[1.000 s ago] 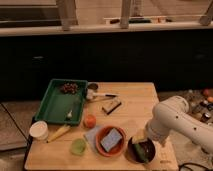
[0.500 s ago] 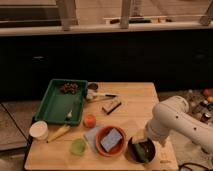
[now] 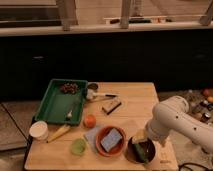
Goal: Place pepper in purple bowl
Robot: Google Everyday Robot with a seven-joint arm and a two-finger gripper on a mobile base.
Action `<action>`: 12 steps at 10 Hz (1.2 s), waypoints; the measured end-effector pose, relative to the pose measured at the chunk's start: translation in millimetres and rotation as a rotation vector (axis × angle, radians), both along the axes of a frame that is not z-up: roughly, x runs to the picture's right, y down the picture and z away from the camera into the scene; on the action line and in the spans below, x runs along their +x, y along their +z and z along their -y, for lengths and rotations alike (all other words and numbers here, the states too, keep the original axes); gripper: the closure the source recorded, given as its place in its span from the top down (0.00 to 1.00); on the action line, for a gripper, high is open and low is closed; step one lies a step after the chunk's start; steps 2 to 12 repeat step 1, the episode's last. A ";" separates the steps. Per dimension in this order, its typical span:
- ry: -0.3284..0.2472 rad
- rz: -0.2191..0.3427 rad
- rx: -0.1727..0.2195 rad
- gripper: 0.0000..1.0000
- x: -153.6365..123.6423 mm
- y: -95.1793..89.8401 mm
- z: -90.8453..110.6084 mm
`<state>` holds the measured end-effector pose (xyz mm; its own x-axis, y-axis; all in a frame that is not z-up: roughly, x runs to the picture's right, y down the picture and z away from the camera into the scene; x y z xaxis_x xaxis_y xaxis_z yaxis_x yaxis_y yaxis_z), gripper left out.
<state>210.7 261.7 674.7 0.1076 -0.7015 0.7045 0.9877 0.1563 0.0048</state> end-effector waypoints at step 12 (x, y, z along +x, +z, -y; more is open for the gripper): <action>0.000 0.000 0.000 0.80 0.0 0.0 0.0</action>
